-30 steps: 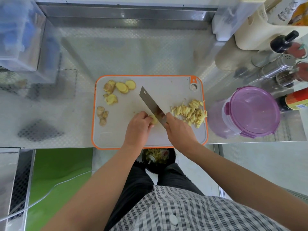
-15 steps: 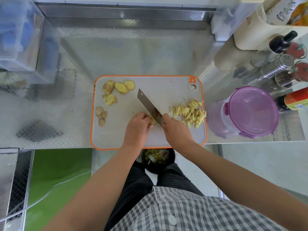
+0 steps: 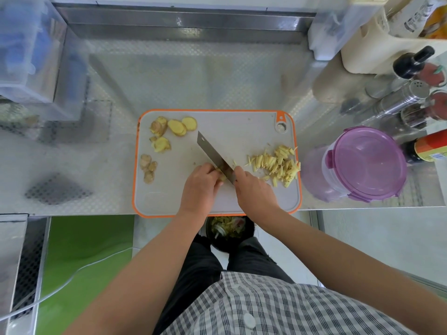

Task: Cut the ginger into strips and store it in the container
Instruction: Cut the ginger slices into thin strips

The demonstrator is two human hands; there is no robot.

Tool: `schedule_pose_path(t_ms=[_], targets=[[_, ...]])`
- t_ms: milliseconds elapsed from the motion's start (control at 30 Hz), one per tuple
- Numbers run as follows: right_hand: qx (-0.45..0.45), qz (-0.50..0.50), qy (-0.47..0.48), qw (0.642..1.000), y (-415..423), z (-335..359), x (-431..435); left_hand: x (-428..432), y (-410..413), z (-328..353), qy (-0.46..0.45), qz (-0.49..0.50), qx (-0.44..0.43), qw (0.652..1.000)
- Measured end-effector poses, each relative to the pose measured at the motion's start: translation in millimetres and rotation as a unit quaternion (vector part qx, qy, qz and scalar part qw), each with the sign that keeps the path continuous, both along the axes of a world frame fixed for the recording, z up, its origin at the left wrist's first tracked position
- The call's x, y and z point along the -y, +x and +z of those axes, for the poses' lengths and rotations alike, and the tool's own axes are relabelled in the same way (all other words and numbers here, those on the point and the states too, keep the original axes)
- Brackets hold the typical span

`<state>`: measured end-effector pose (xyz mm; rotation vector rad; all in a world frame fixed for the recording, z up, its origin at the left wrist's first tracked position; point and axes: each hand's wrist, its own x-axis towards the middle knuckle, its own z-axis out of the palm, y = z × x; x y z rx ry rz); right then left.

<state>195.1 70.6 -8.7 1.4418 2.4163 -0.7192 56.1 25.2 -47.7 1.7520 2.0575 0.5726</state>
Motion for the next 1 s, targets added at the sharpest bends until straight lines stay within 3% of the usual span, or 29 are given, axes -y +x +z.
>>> schedule_pose_path(t_ms=[167, 433, 767, 1000], targets=[[-0.043, -0.006, -0.003, 0.999, 6.2, 9.3, -2.7, 1.6, -0.2, 0.8, 0.015, -0.010, -0.001, 1.000], [0.012, 0.012, 0.004, 1.000, 0.5, 4.8, -0.1, 0.6, -1.1, -1.1, 0.019, -0.009, -0.002, 1.000], [-0.032, 0.007, 0.004, 0.999, 6.9, 10.1, 0.9, 4.5, -1.9, -3.0, 0.038, -0.017, -0.019, 0.999], [0.014, 0.009, -0.005, 1.000, -0.5, 7.3, 2.3, 5.1, -2.3, -4.8, 0.043, -0.008, -0.027, 0.999]])
